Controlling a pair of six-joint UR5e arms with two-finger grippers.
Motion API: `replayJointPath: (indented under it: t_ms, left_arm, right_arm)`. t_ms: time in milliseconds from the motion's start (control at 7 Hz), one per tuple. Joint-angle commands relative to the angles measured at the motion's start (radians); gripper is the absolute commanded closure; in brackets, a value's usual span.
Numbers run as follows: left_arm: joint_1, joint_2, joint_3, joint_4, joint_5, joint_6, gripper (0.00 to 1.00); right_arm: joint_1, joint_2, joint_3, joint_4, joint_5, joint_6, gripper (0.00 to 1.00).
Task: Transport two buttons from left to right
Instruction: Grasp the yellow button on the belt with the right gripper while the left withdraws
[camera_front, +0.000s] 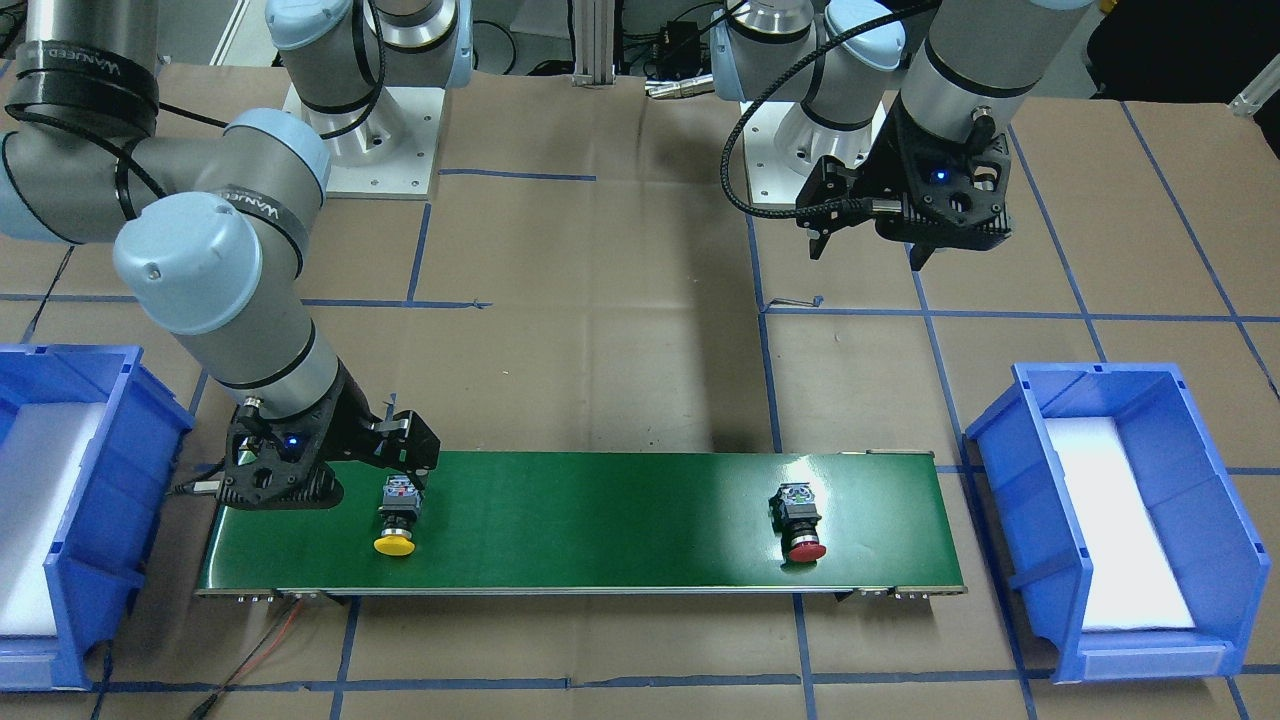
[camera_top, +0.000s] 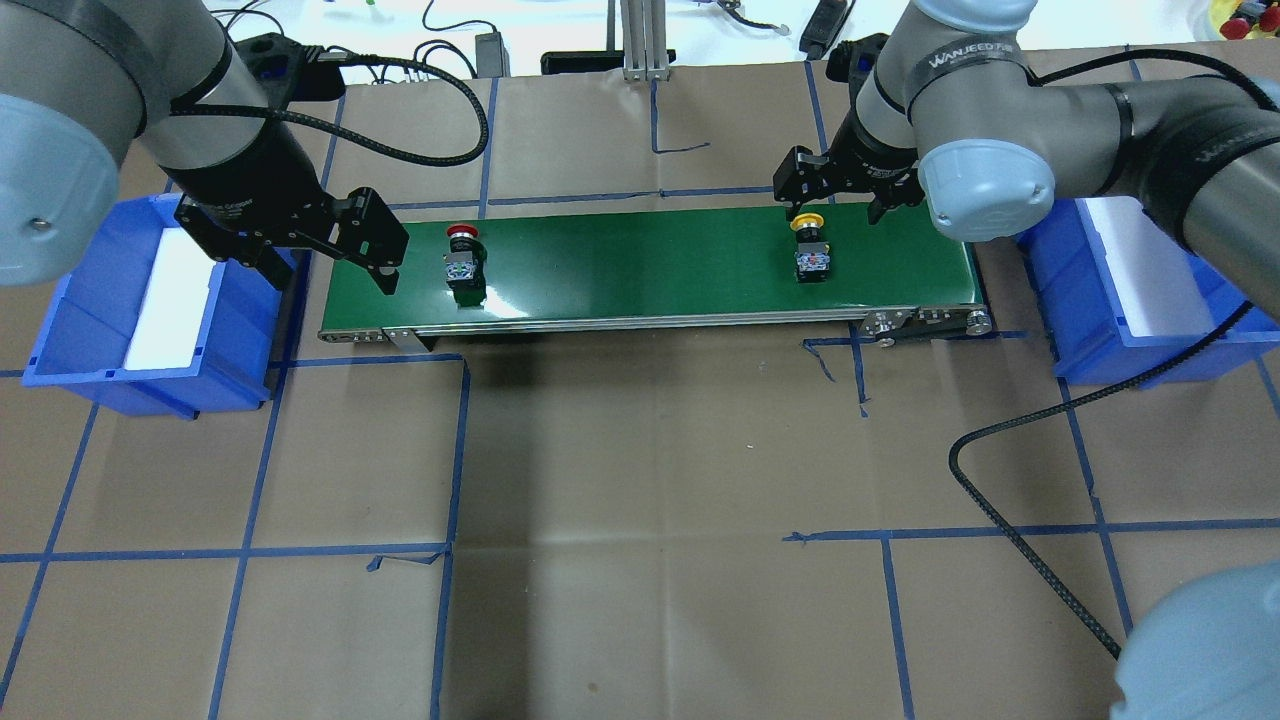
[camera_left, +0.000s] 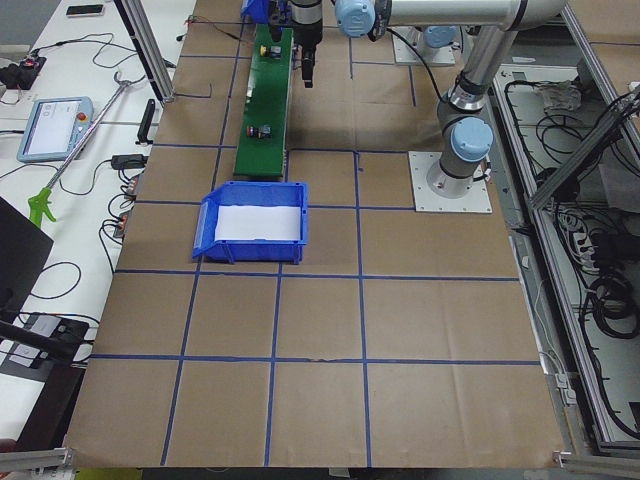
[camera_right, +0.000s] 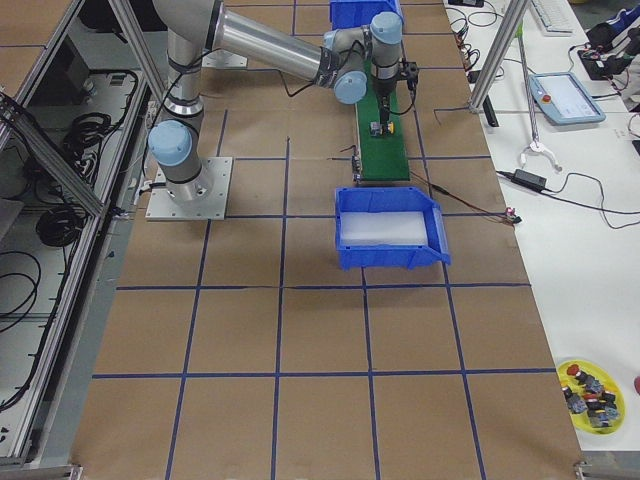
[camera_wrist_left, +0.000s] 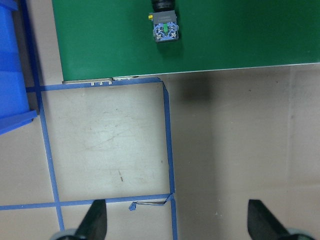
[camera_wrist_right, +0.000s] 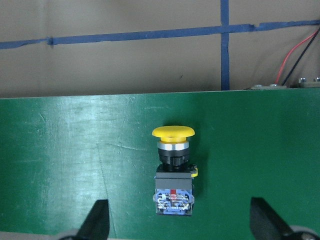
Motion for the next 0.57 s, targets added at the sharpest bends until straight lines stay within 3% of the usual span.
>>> replayJointPath:
  t_ms: [0, 429]
  left_arm:
    - [0.0, 0.002, 0.0, 0.001, 0.0, 0.013, 0.0]
    - [0.006, 0.002, 0.001, 0.019, 0.001, 0.011, 0.0]
  right_arm:
    - [-0.002, 0.064, -0.015, -0.009, -0.007, -0.004, 0.0]
    - [-0.008, 0.096, -0.012, -0.015, -0.074, -0.005, 0.04]
